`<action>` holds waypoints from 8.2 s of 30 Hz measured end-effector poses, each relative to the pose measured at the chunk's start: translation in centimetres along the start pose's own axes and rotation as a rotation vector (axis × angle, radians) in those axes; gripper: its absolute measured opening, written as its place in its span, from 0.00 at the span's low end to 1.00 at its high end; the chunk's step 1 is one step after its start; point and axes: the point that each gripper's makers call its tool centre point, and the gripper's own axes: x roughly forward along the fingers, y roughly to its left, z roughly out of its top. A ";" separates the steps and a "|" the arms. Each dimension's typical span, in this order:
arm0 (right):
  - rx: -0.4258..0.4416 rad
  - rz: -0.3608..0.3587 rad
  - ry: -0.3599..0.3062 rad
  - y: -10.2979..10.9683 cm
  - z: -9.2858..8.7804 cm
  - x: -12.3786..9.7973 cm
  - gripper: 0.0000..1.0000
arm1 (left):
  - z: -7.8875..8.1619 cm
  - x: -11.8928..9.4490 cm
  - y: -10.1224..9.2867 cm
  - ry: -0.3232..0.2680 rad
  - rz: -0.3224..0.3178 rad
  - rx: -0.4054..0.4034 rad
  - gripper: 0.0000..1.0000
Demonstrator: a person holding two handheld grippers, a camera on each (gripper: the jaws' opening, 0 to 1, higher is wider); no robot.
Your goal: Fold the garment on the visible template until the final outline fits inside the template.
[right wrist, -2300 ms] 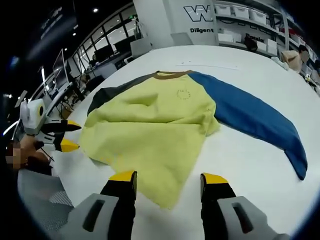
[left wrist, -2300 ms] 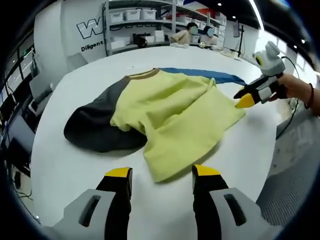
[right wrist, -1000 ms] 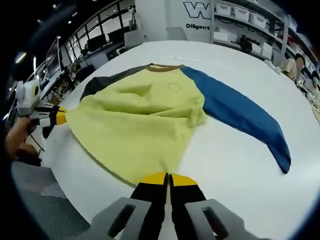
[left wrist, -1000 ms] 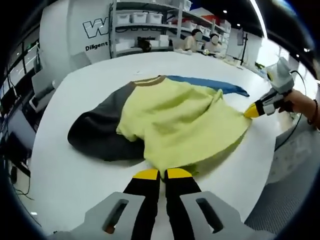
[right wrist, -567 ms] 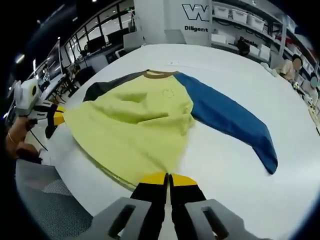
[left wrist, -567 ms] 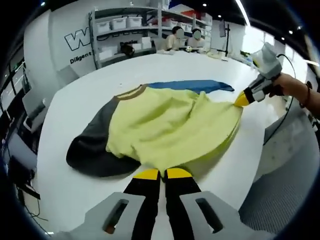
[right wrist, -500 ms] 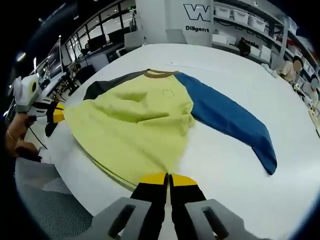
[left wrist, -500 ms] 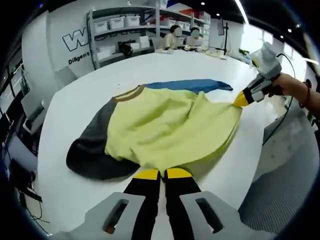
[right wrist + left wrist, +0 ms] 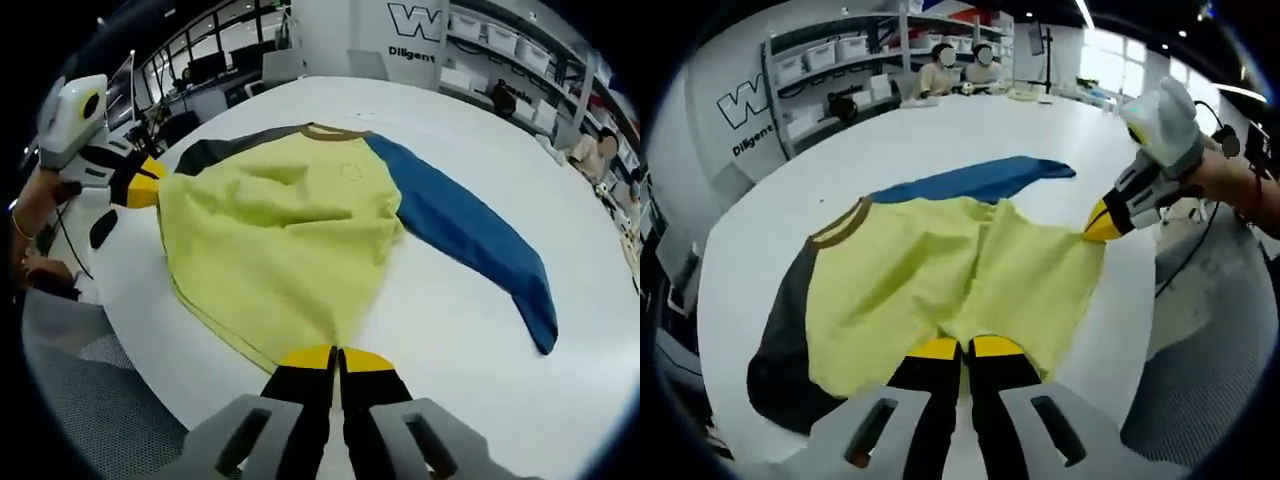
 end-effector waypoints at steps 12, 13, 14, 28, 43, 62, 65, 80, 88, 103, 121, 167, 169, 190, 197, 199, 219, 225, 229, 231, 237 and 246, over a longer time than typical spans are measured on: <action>0.021 -0.014 0.015 -0.6 -1.0 0.7 0.00 | -0.5 4.5 -0.9 0.077 -0.031 -0.012 0.01; 0.022 -0.014 0.015 -0.6 -1.1 0.8 0.00 | -0.6 4.6 -0.9 0.079 -0.032 -0.012 0.01; 0.028 -0.013 0.015 -0.6 -1.1 0.8 0.00 | -0.7 4.8 -1.1 0.087 -0.036 -0.009 0.01; 0.044 -0.011 0.026 -0.8 -1.7 1.1 0.00 | -1.7 6.8 -1.7 0.136 -0.048 -0.020 0.00; 0.021 -0.016 0.058 -0.6 -2.3 1.7 0.00 | -1.2 5.6 -1.8 0.084 -0.063 -0.103 0.22; 0.017 -0.016 0.079 -0.8 -2.8 1.6 0.00 | -3.1 2.1 -4.4 -0.004 -0.118 0.068 0.28; 0.020 -0.015 0.078 -0.8 -2.8 1.6 0.00 | -4.1 2.6 -4.6 0.034 -0.108 0.101 0.29; 0.031 -0.008 0.088 -0.9 -3.1 1.7 0.00 | -5.1 3.6 -4.5 0.047 -0.106 0.053 0.20; 0.021 -0.008 0.091 -0.8 -3.1 1.6 0.00 | -5.3 3.6 -4.5 0.049 -0.115 0.033 0.04; -0.014 -0.004 0.099 -0.9 -3.3 0.0 0.00 | -6.5 -0.3 -3.6 0.057 -0.115 0.033 0.03; -0.037 0.020 0.162 -0.7 -5.1 -1.9 0.00 | -11.7 -6.6 -4.0 0.212 -0.148 0.218 0.03; -0.052 0.044 0.296 -0.5 -9.0 -2.5 0.00 | -19.6 -9.2 -3.2 0.362 -0.100 0.189 0.03; -0.055 0.042 0.300 -0.5 -9.1 -2.4 0.00 | -19.6 -9.2 -3.3 0.361 -0.095 0.189 0.03; -0.038 0.068 0.296 -0.4 -9.5 -2.1 0.00 | -19.7 -9.3 -3.3 0.315 -0.062 0.133 0.05; 0.019 0.104 0.199 -0.1 -7.8 -3.5 0.09 | -19.0 -9.8 -4.6 0.244 -0.086 0.100 0.36; 0.057 0.112 0.173 -0.5 -7.2 -4.2 0.13 | -18.8 -10.3 -4.7 0.234 -0.083 0.076 0.39; 0.217 -0.057 -0.131 -10.1 -1.3 -5.5 0.67 | -12.3 -11.7 -3.6 -0.142 -0.012 -0.359 0.87; 0.245 -0.108 -0.165 -13.7 -1.0 -4.9 0.67 | -12.6 -11.7 -3.4 -0.139 0.026 -0.399 0.95; 0.268 -0.162 -0.166 -16.0 -1.1 -5.0 0.63 | -12.0 -12.0 -3.4 -0.153 0.057 -0.389 0.99; 0.271 -0.174 -0.169 -17.0 -1.1 -4.9 0.63 | -11.7 -12.1 -3.2 -0.170 0.069 -0.402 0.99; 0.324 -0.204 -0.160 -19.6 -2.0 -3.8 0.58 | -11.7 -12.0 -3.4 -0.158 0.075 -0.396 0.99; 0.408 -0.243 -0.145 -24.1 -3.6 -2.1 0.40 | -11.5 -12.3 -3.5 -0.153 0.088 -0.385 0.98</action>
